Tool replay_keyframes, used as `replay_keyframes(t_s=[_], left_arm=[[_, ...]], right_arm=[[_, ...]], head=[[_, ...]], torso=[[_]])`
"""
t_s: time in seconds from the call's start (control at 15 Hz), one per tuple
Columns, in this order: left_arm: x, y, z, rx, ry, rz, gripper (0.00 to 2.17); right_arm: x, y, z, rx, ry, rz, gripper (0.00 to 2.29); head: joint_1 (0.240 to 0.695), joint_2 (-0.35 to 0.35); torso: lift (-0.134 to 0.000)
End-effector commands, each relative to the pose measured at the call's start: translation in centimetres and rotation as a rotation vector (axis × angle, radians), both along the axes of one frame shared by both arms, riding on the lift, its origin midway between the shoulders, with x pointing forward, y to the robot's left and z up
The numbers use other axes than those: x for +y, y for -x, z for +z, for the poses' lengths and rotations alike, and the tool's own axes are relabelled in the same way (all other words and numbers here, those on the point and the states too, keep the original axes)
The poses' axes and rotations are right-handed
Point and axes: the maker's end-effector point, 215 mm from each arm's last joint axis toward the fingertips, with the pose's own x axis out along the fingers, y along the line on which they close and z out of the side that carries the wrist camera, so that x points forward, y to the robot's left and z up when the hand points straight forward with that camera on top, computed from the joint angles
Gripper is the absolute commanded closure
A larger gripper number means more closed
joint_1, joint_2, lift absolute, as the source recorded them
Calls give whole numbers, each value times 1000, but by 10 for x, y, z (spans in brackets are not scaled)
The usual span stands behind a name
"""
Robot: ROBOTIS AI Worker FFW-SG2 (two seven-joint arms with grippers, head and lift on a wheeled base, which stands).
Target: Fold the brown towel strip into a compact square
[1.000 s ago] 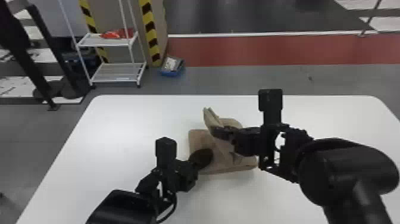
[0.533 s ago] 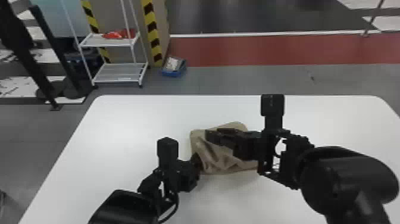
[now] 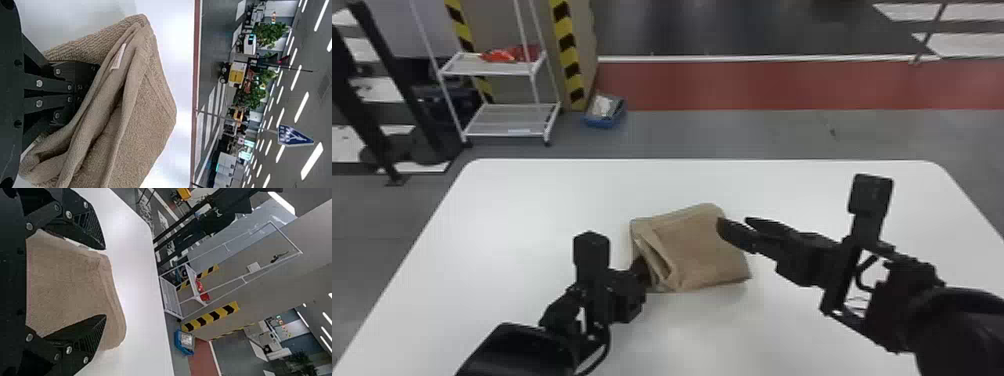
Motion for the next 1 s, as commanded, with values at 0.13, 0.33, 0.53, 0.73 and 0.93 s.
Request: replay_keyframes(t_s=[0.13,0.33,0.53,0.73,0.93], left_arm=[[2,-3,3,-12,1,16,2128],[3,-7,10,-35,13,25,2121],[2,-6,9,-35,13,25,2121],[2,-6,9,-32,12,24,2121],[2,-1,13,-31,18,23,2121]], right_arm=[[-74,34,-30,104,49,-36,2044],[-88,59,-55,160,72,-25,2047],[-78,70,-73,191,74,8,2044],[-50,64,-87,206,89,60,2047],[-28,49,-99,216,114,88,2044]], head=[[695,-46],[695,-105],[695,-124],[695,-110],[695,-87]], torso=[[-115],[-115],[-115],[-115],[-115]])
